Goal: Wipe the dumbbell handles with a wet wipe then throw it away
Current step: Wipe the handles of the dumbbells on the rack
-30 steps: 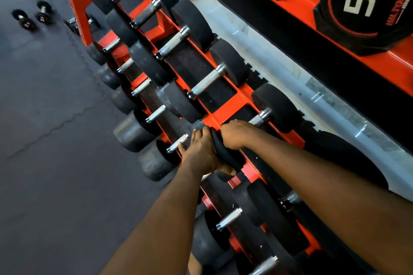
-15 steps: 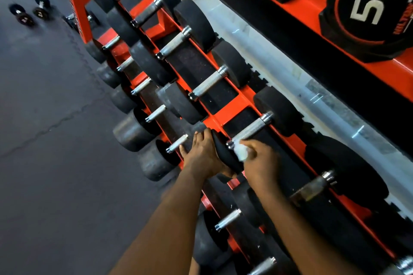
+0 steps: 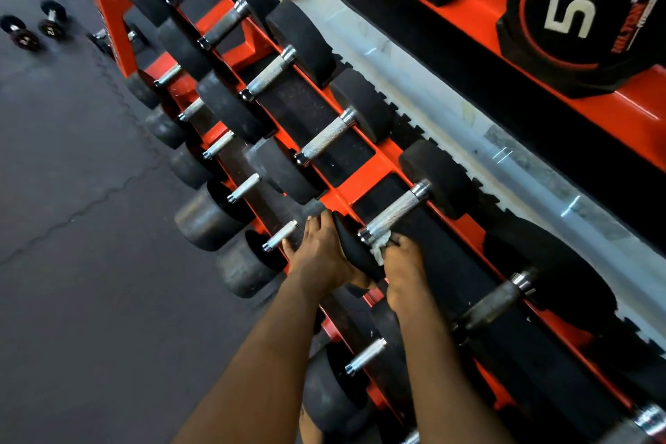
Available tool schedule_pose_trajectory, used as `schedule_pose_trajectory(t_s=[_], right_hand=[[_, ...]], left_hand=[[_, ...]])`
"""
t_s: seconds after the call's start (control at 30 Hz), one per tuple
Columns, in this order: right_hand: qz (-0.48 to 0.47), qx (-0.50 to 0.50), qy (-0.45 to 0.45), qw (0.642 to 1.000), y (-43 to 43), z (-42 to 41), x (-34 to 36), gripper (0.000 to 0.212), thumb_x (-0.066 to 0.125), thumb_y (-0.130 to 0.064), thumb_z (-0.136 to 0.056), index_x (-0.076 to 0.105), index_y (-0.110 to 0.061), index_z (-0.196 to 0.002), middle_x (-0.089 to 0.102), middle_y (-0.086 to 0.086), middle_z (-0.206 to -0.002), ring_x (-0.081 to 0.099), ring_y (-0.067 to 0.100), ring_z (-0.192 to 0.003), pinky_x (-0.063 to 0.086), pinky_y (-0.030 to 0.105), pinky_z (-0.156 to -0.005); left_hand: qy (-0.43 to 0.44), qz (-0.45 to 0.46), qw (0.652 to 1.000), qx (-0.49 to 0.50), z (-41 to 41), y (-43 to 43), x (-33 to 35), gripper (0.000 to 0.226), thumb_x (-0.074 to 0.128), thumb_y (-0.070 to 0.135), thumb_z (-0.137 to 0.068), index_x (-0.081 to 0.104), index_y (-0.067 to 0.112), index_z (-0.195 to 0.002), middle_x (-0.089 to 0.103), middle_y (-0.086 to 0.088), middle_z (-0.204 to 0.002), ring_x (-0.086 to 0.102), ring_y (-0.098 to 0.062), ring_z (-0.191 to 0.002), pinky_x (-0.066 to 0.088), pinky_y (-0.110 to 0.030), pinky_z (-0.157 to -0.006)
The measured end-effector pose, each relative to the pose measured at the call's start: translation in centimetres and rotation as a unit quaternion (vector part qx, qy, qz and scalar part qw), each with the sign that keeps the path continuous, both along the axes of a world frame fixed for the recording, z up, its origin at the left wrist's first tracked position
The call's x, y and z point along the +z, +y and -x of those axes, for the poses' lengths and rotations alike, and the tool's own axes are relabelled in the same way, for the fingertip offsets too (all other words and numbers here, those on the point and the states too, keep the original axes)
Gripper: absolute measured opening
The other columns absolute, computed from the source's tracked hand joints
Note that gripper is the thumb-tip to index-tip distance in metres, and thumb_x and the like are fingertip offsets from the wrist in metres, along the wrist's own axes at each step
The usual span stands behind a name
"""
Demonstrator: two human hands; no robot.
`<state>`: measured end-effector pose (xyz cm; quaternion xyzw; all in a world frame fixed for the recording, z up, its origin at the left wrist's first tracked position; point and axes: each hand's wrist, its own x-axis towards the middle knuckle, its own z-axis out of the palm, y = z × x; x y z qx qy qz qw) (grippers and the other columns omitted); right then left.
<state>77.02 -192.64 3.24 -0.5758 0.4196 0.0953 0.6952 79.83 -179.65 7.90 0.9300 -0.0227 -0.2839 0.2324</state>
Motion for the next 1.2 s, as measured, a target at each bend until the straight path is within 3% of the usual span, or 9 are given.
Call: schedule_pose_trajectory(t_s=[0.17, 0.3, 0.4, 0.6, 0.73, 0.87, 1.0, 1.1, 1.2], right_hand=[[-0.091, 0.044, -0.009, 0.995, 0.0, -2.2, 0.3, 0.023, 0.062, -0.006, -0.09, 0.069, -0.003, -0.112, 0.07, 0.013, -0.101, 0.065, 0.023, -0.091, 0.054, 0.036, -0.087], [0.009, 0.028, 0.029, 0.999, 0.5, -1.1, -0.8, 0.019, 0.064, -0.013, -0.081, 0.073, -0.017, -0.098, 0.075, 0.005, -0.098, 0.07, 0.021, -0.089, 0.059, 0.041, -0.086], [0.101, 0.028, 0.066, 0.992, 0.6, -0.8, -0.2, 0.024, 0.067, -0.005, -0.078, 0.071, -0.01, -0.101, 0.073, 0.008, -0.099, 0.07, 0.024, -0.089, 0.059, 0.045, -0.084], [0.087, 0.06, 0.085, 0.991, 1.0, -2.0, 0.3, 0.03, 0.065, -0.012, -0.081, 0.063, -0.006, -0.111, 0.069, 0.012, -0.109, 0.068, 0.028, -0.096, 0.057, 0.047, -0.088], [0.123, 0.066, 0.05, 0.989, 0.5, -0.5, 1.0, 0.022, 0.061, 0.002, -0.085, 0.068, -0.015, -0.097, 0.071, 0.007, -0.096, 0.067, 0.02, -0.087, 0.057, 0.033, -0.081], [0.174, 0.146, 0.017, 0.974, -1.3, 0.7, 1.0, 0.017, 0.072, 0.001, -0.079, 0.071, -0.016, -0.08, 0.075, 0.009, -0.092, 0.071, 0.021, -0.084, 0.06, 0.038, -0.079], [0.345, 0.214, -0.155, 0.901, -3.0, 1.4, 3.3, 0.043, 0.058, 0.011, -0.077, 0.075, -0.016, -0.104, 0.076, 0.002, -0.102, 0.07, 0.014, -0.096, 0.056, 0.033, -0.091], [0.462, 0.207, -0.295, 0.81, -3.8, 0.0, 4.8, 0.053, 0.045, 0.02, -0.076, 0.072, -0.005, -0.114, 0.072, 0.008, -0.114, 0.065, 0.015, -0.109, 0.049, 0.025, -0.1], [0.54, 0.367, -0.305, 0.693, -4.6, -0.7, 2.7, 0.058, 0.031, 0.002, -0.076, 0.069, -0.003, -0.119, 0.066, 0.013, -0.125, 0.059, 0.028, -0.123, 0.037, 0.033, -0.113]], left_hand=[[0.012, -0.004, 1.0, 0.01, -0.3, 0.1, 0.5, 0.131, 0.095, 0.058, -0.036, 0.026, 0.022, -0.142, 0.034, 0.006, -0.147, 0.031, -0.019, -0.145, 0.011, -0.068, -0.115], [0.013, -0.01, 1.0, 0.008, 0.1, -0.2, 0.8, 0.139, 0.096, 0.056, -0.039, 0.018, 0.02, -0.149, 0.029, 0.004, -0.152, 0.027, -0.019, -0.148, 0.011, -0.068, -0.116], [0.018, -0.013, 1.0, 0.006, 0.0, -0.1, 0.4, 0.149, 0.095, 0.06, -0.037, 0.012, 0.019, -0.154, 0.026, 0.002, -0.157, 0.024, -0.02, -0.15, 0.008, -0.069, -0.116], [0.014, -0.012, 1.0, 0.006, -0.1, -0.1, 0.6, 0.139, 0.095, 0.059, -0.036, 0.021, 0.021, -0.147, 0.033, 0.004, -0.148, 0.032, -0.019, -0.144, 0.011, -0.07, -0.115], [0.017, -0.015, 1.0, 0.005, -0.1, -0.2, 0.6, 0.146, 0.094, 0.061, -0.035, 0.017, 0.02, -0.151, 0.032, 0.003, -0.151, 0.031, -0.021, -0.146, 0.009, -0.072, -0.114], [0.021, -0.009, 1.0, 0.009, 0.0, -0.2, 0.6, 0.142, 0.095, 0.057, -0.038, 0.017, 0.02, -0.15, 0.031, 0.002, -0.151, 0.029, -0.022, -0.147, 0.006, -0.071, -0.115], [0.016, -0.002, 1.0, 0.004, -0.1, -0.1, 0.7, 0.138, 0.095, 0.056, -0.041, 0.018, 0.021, -0.15, 0.03, 0.003, -0.152, 0.027, -0.022, -0.148, 0.006, -0.071, -0.116], [0.02, 0.004, 1.0, 0.007, -0.1, 0.1, 0.5, 0.138, 0.096, 0.056, -0.04, 0.019, 0.021, -0.15, 0.029, 0.003, -0.155, 0.025, -0.023, -0.149, 0.003, -0.071, -0.116], [0.019, 0.003, 1.0, 0.007, 0.0, 0.1, 0.3, 0.141, 0.096, 0.056, -0.039, 0.018, 0.02, -0.151, 0.028, 0.001, -0.157, 0.023, -0.023, -0.15, 0.002, -0.071, -0.117]])
